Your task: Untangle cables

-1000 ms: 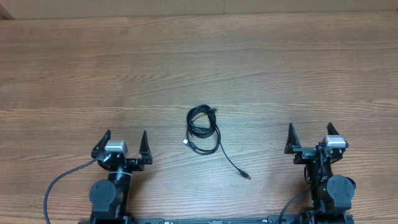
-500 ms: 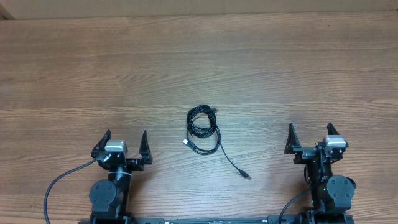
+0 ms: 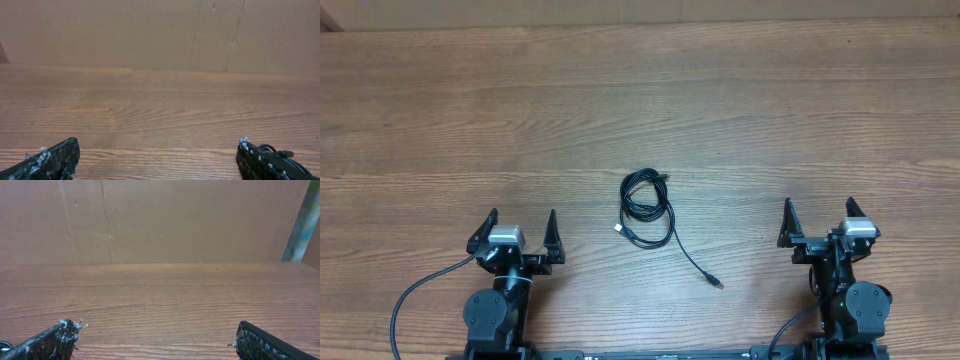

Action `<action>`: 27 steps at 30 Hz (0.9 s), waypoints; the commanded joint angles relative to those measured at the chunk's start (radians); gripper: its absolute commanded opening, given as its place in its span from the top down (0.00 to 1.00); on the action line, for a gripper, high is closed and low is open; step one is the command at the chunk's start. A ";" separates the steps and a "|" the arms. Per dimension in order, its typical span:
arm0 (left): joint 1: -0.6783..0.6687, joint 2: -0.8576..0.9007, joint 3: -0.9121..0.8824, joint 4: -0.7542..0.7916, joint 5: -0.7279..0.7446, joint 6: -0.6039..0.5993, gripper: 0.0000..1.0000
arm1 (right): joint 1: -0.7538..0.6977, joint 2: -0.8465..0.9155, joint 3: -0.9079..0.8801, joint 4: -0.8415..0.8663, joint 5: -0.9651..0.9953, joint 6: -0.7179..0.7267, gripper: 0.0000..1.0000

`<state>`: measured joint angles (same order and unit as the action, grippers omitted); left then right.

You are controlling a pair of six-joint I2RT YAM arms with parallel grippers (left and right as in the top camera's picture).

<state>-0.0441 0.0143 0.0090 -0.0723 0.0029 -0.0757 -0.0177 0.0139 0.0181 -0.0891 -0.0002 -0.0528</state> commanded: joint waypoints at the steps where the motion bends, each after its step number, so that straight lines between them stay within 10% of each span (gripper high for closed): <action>1: -0.002 0.004 -0.003 -0.006 -0.012 -0.010 0.01 | 0.003 -0.010 -0.010 0.006 -0.001 -0.001 0.00; 12: -0.002 0.004 0.035 0.050 0.032 0.036 0.00 | 0.003 -0.010 -0.010 0.006 -0.001 -0.001 0.00; 27: -0.002 0.318 0.500 -0.323 0.181 0.109 0.01 | 0.003 -0.010 -0.010 0.006 -0.001 -0.001 0.00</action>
<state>-0.0441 0.2188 0.3923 -0.3542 0.0830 0.0105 -0.0177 0.0139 0.0181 -0.0902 -0.0002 -0.0525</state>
